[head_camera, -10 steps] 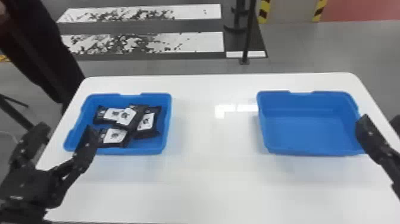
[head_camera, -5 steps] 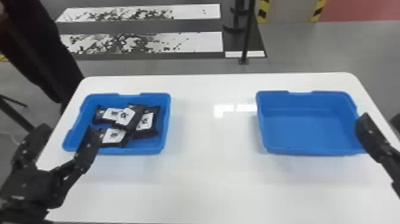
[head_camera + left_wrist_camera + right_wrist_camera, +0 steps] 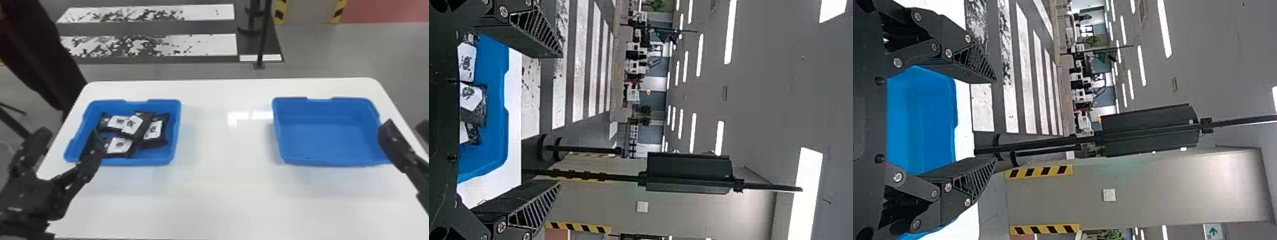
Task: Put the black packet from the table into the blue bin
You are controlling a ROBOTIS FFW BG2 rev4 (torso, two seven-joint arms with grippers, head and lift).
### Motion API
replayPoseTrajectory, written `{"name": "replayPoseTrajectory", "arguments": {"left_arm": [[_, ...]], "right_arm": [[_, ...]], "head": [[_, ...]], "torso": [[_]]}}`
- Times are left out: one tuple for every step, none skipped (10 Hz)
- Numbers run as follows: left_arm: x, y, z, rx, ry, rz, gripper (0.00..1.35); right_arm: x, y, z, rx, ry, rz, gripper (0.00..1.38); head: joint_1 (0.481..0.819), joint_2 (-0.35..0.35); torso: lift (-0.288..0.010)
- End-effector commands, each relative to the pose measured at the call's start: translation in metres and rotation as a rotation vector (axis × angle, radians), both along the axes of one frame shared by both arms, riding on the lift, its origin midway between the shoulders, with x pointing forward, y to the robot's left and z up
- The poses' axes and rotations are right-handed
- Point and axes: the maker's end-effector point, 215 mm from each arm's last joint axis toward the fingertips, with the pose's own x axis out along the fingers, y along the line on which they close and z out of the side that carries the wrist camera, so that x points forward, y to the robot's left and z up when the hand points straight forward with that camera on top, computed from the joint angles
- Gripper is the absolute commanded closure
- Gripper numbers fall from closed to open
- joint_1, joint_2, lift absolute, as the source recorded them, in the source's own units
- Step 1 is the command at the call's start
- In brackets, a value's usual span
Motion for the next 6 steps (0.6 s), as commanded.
{"name": "replayPoseTrajectory", "arguments": {"left_arm": [[-0.0005, 0.0010, -0.0008, -0.008, 0.003, 0.001, 0.13], [-0.0004, 0.0000, -0.0020, -0.007, 0.006, 0.001, 0.13], [-0.0004, -0.0001, -0.0012, -0.005, 0.004, 0.000, 0.13], [-0.0003, -0.0009, -0.0014, -0.007, 0.004, -0.002, 0.13], [-0.0004, -0.0009, -0.0007, -0.006, 0.001, -0.002, 0.13], [-0.0002, -0.0018, -0.0006, -0.009, 0.001, -0.004, 0.13]], "right_arm": [[0.0006, -0.0001, 0.0008, 0.001, -0.002, -0.001, 0.51], [0.0005, -0.0003, -0.0005, 0.001, 0.000, -0.001, 0.51], [0.0005, -0.0003, -0.0005, 0.001, 0.000, -0.001, 0.51], [0.0006, 0.0005, -0.0006, 0.003, 0.000, 0.000, 0.51], [0.0005, -0.0003, -0.0005, 0.001, 0.000, -0.001, 0.51], [0.0005, -0.0003, -0.0005, 0.001, 0.000, -0.001, 0.51]], "head": [[0.695, 0.044], [0.695, 0.044], [0.695, 0.044], [0.695, 0.044], [0.695, 0.043], [0.695, 0.042]], "torso": [[-0.110], [-0.110], [-0.110], [-0.110], [-0.110], [-0.110]]}}
